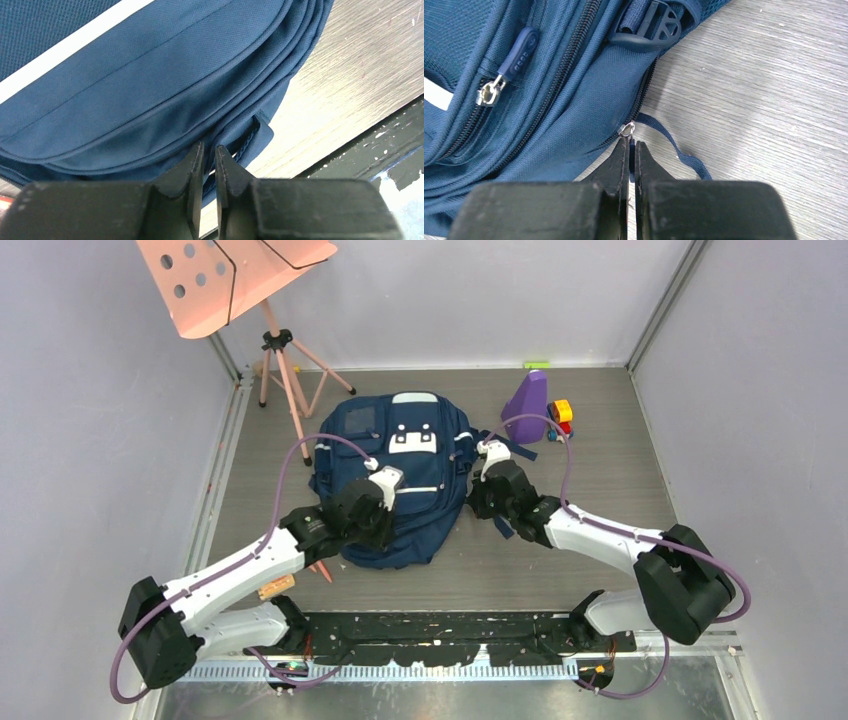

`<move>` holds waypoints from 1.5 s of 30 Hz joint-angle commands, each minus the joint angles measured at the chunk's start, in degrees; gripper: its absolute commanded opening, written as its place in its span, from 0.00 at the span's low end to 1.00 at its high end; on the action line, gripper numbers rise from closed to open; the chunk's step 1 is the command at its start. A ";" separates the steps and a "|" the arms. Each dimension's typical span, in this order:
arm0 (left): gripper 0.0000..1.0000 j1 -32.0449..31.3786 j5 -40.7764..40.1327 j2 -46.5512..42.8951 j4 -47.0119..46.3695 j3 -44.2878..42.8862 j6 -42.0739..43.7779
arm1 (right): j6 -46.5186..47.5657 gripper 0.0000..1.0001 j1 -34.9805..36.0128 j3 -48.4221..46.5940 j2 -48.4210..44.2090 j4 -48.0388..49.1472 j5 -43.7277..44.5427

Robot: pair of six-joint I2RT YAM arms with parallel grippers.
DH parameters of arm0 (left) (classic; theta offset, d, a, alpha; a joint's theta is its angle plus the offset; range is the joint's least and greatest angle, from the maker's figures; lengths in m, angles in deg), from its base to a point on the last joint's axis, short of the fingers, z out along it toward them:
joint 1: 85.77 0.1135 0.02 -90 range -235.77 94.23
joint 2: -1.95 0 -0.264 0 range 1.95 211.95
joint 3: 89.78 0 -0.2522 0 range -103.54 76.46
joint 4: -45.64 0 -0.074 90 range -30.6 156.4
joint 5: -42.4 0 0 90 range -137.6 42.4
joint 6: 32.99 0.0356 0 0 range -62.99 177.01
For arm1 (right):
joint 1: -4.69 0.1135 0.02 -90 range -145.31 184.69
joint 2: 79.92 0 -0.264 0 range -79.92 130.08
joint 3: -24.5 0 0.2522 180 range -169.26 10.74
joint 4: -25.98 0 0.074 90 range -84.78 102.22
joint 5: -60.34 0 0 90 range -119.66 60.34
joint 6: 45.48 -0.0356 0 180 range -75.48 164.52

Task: Pack the student bag
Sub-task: Zip the student bag at the center of the board.

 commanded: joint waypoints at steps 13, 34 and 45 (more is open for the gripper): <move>0.59 -8.64 3.13 11.75 -9.76 -15.12 12.25 | 1.00 0.01 -1.46 -0.46 -2.02 1.96 -2.31; 0.28 -12.46 -11.47 21.73 -18.07 -10.51 16.73 | 0.40 0.01 -1.50 0.60 -4.65 1.76 -1.81; 0.00 -13.41 -8.39 17.54 -15.24 -6.46 15.93 | 0.36 0.01 -4.25 -0.21 -4.69 -0.39 1.20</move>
